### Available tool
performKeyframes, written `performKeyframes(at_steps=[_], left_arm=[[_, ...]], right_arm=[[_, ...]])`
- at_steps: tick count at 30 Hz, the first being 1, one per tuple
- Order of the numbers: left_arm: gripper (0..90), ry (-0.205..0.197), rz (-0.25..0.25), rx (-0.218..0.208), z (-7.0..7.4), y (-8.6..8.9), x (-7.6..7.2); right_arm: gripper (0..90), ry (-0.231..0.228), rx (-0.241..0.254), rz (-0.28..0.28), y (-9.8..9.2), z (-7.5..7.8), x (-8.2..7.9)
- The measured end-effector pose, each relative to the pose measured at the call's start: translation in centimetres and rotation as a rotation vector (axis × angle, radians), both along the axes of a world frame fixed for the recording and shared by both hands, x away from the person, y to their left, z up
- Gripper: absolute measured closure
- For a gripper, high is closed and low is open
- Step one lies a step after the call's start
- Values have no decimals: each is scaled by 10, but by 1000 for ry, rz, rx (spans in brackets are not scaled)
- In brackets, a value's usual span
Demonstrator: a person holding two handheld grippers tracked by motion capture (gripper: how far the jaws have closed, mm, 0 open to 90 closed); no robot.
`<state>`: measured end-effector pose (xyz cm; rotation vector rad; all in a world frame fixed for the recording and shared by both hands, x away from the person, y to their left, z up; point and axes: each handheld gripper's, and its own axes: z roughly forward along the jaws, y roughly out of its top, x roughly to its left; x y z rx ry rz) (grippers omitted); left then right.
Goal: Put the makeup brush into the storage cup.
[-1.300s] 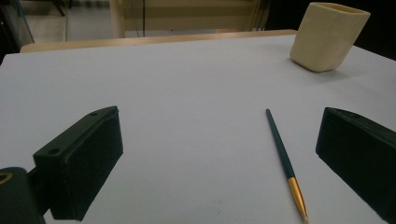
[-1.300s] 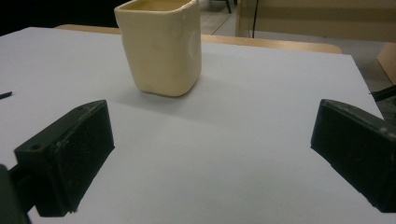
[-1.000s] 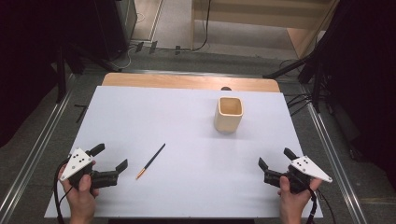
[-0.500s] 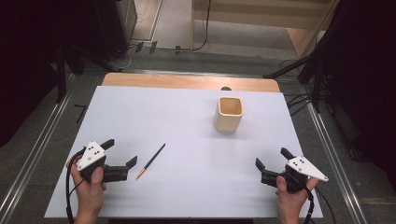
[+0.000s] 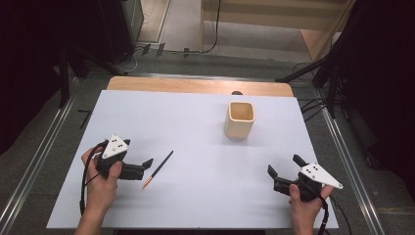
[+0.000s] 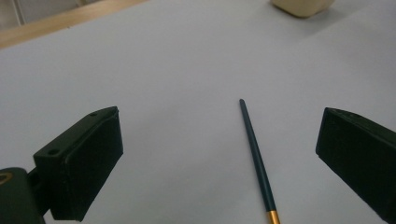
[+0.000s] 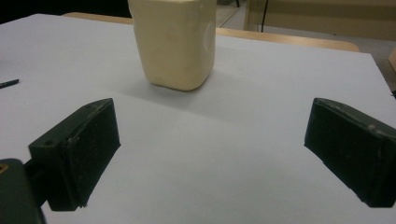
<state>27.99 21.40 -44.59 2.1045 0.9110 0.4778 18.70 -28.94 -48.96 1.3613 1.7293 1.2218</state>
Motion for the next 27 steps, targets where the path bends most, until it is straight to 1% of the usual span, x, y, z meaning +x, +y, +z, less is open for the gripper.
performKeyframes(at_steps=[2,4,6,8,11,13,14,15,18,20,23,25,26,27], left_arm=[[12,30,-7,34,-2,-4,1],[12,46,-18,59,-5,-8,2],[13,69,-19,82,-7,-12,2],[12,105,-30,101,-10,-14,4],[12,139,-24,135,-14,-17,5],[13,156,-21,149,-16,-19,6],[12,167,-14,146,-18,-21,6],[12,174,-12,159,-18,-21,7],[19,192,3,173,-20,-25,7],[71,185,26,197,-19,-27,6],[70,201,11,200,-18,-28,6],[71,212,12,205,-18,-31,5],[84,212,17,224,-18,-32,4],[135,204,34,247,-18,-33,4]], right_arm=[[38,1,0,0,0,0,-1],[38,0,-2,4,1,1,-1],[38,2,-9,5,1,1,-2],[38,4,-9,6,1,1,-2],[40,4,-8,7,0,1,-1],[41,6,4,11,-1,1,0],[41,8,15,12,-1,0,0],[41,8,15,12,-1,0,0],[41,12,17,14,-2,0,1],[43,17,14,16,-2,0,2],[45,18,11,17,-1,0,2],[45,16,11,16,-1,0,2],[45,16,12,15,-1,0,1],[45,17,12,14,-2,0,1]])
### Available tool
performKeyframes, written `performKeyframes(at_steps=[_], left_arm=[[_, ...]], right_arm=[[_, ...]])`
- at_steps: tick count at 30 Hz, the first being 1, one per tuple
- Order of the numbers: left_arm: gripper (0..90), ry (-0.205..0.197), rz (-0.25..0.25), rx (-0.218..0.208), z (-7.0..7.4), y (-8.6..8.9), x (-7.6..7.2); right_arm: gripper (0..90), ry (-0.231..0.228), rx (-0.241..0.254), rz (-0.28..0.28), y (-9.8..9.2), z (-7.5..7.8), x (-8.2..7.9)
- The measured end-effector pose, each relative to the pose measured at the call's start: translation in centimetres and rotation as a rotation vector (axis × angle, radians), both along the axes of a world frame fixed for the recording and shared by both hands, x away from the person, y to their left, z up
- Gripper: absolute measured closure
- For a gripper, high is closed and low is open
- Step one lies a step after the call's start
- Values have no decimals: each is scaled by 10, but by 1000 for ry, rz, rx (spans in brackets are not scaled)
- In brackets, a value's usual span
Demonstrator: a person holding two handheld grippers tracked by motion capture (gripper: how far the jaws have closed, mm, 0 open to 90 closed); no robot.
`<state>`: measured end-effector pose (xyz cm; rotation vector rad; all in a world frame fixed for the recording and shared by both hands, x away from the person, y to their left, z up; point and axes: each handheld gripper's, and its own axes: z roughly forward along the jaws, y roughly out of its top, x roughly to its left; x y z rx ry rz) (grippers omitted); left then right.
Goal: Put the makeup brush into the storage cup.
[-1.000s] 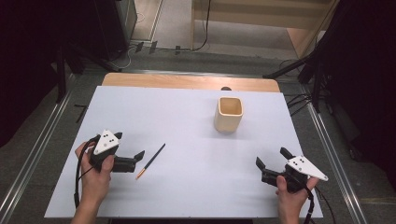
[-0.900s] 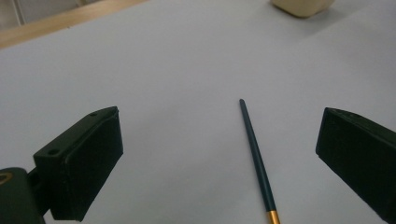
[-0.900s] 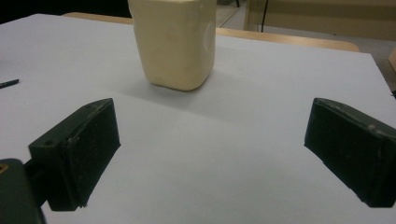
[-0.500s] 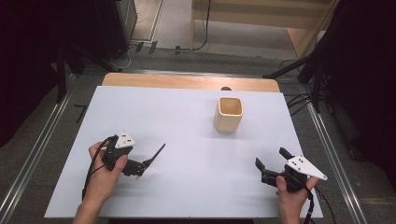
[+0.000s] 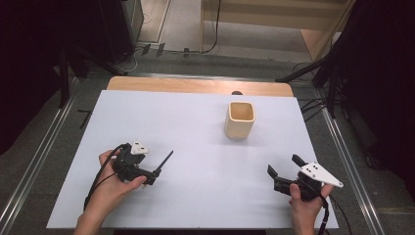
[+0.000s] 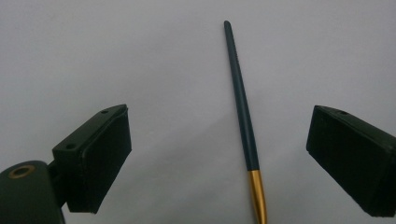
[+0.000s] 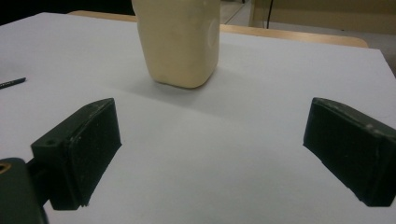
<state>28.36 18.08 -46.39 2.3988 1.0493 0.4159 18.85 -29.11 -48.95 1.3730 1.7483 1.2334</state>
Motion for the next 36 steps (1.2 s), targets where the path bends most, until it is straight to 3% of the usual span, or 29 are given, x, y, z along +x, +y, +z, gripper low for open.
performKeyframes(at_steps=[2,3,7,12,20,25,30,33,36], left_arm=[[262,-37,20,48,0,-3,-1],[335,-36,23,43,0,-3,-1],[471,40,-29,-7,-2,-3,3],[548,146,-61,-9,-4,-10,9],[598,222,-70,46,-9,-16,13],[670,229,-65,53,-8,-18,12],[764,193,-59,119,-9,-28,7],[812,188,-58,122,-10,-30,5],[842,183,-59,98,-12,-27,4]], right_arm=[[45,2,1,0,0,0,0],[45,2,0,-1,0,0,0],[47,8,-2,-3,-1,-1,2],[47,14,-7,2,0,-3,3],[52,17,-7,-4,-1,-3,3],[55,21,-7,-9,-1,-3,3],[59,30,-9,-16,-1,-3,4],[62,33,-14,-16,0,-3,4],[63,38,-11,-18,2,-3,4]])
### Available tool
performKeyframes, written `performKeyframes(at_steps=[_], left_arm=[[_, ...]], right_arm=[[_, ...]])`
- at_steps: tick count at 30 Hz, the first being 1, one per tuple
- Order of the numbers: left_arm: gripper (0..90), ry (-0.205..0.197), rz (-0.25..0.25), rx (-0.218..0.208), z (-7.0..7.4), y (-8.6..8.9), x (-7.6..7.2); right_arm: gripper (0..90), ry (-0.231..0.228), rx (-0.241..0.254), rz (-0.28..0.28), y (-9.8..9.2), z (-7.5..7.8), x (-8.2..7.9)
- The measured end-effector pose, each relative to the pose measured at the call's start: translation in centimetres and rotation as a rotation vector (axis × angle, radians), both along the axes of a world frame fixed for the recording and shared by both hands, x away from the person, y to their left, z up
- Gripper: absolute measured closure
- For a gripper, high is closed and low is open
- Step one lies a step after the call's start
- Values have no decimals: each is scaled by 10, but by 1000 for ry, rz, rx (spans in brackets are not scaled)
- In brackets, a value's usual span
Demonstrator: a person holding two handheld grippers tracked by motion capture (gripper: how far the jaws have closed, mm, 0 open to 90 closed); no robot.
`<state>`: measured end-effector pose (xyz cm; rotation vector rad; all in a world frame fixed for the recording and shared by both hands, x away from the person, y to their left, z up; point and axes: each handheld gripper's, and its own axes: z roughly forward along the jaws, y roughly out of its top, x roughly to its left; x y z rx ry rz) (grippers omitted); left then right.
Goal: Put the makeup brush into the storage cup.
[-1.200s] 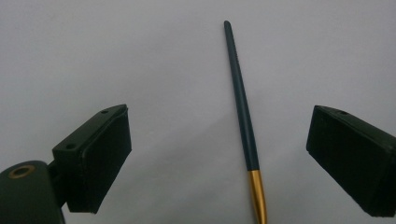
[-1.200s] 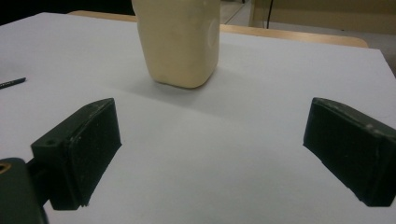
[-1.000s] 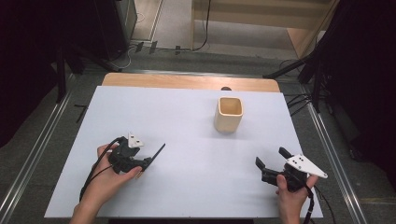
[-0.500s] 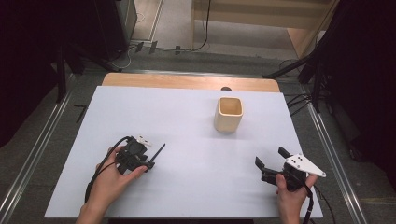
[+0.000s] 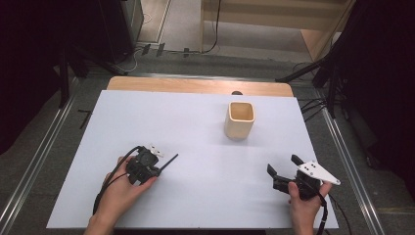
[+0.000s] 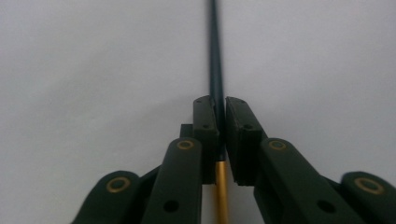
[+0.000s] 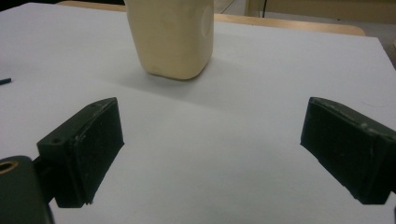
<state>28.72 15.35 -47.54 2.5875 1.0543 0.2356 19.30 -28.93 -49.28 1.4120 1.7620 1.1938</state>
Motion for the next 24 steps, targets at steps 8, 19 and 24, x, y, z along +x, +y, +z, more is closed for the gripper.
performKeyframes(at_steps=[8,19,24], left_arm=[[845,-17,-21,-59,1,2,-1],[844,-72,-37,-197,10,0,-7],[845,-98,-28,-316,15,5,-10]], right_arm=[[64,-11,-20,11,7,3,-1],[64,-5,-2,34,19,5,-1],[64,-9,3,59,32,6,-1]])
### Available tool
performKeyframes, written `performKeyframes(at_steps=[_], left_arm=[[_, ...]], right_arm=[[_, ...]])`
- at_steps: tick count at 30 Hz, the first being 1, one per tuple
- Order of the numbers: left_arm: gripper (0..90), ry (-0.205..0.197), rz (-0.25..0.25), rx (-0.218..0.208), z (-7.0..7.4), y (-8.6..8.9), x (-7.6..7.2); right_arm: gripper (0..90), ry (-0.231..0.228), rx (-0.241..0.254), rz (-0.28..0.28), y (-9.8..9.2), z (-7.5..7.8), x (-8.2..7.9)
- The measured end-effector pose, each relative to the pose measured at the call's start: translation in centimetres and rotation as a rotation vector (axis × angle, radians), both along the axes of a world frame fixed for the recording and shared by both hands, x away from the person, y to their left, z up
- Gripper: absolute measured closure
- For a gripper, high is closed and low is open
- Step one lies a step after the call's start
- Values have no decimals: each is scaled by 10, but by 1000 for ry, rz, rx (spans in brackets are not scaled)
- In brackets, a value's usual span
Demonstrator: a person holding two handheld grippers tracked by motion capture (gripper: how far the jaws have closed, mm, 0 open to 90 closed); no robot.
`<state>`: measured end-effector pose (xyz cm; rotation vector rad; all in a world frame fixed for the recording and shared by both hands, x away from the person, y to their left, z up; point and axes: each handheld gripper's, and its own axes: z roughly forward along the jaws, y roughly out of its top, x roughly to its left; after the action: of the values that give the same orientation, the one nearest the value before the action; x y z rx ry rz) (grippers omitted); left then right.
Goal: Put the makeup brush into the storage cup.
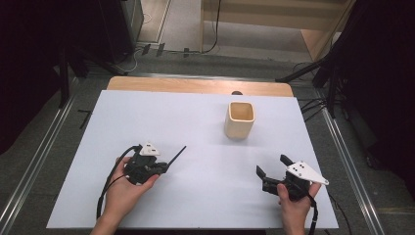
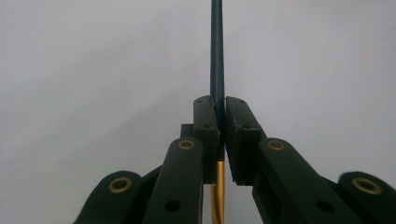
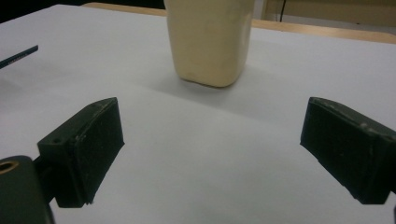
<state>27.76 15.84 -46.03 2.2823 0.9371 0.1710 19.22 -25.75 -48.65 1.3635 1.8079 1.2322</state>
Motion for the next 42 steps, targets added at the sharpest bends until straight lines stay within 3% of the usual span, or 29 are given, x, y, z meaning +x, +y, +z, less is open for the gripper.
performKeyframes(at_steps=[8,28,42], left_arm=[[845,-49,-8,-117,6,0,-5],[845,-113,-58,-293,1,-19,-20],[845,-138,-88,-356,-8,-34,-29]], right_arm=[[64,2,26,50,22,2,1],[64,8,60,128,72,6,2],[112,11,132,154,92,11,1]])
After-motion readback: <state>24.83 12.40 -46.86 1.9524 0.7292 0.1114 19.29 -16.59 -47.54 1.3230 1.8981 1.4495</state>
